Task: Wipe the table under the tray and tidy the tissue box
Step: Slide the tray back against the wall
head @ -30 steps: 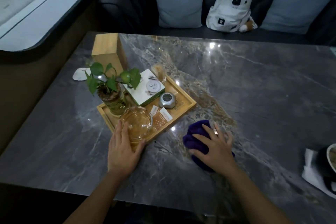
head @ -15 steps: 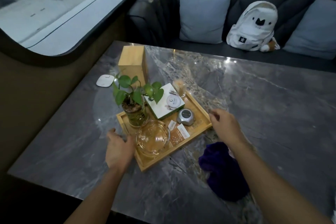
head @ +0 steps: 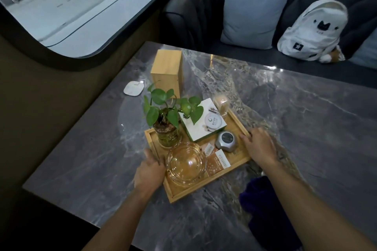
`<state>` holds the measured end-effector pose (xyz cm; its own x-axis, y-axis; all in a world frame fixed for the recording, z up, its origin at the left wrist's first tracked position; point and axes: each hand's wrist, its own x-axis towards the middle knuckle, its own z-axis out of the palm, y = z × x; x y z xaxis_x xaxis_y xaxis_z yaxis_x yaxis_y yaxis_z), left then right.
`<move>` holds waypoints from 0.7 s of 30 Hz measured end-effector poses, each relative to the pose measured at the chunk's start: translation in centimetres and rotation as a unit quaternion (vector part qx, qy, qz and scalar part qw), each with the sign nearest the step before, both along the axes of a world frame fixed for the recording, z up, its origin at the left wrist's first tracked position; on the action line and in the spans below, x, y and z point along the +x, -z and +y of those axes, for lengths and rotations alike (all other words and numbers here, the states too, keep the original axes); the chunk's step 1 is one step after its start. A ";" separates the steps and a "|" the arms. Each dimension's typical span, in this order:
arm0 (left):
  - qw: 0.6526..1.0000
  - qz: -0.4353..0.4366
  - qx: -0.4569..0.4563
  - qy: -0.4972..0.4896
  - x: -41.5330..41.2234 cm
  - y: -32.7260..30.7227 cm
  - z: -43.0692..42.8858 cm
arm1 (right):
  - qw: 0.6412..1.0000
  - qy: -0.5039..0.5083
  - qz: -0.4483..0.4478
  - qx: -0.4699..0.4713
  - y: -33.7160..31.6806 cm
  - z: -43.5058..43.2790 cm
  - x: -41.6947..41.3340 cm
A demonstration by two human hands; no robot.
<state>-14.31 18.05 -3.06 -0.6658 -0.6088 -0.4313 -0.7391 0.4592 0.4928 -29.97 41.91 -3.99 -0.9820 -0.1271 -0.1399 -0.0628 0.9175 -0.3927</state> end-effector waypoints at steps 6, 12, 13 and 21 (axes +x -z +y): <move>0.999 0.001 -0.031 0.026 0.1 0.3 0.2 | 0.999 -0.016 0.033 -0.004 0.7 -0.9 -0.6; 0.999 0.006 -0.019 0.026 -0.1 0.4 0.0 | 0.998 -0.031 0.037 0.028 0.7 -0.9 -0.7; 0.999 0.006 -0.016 0.028 -0.1 0.4 0.0 | 0.998 -0.032 0.040 0.030 0.7 -0.9 -0.6; 1.000 -0.009 -0.006 -0.017 1.9 -0.5 -1.7 | 0.996 -0.065 0.057 0.017 0.5 -2.7 0.4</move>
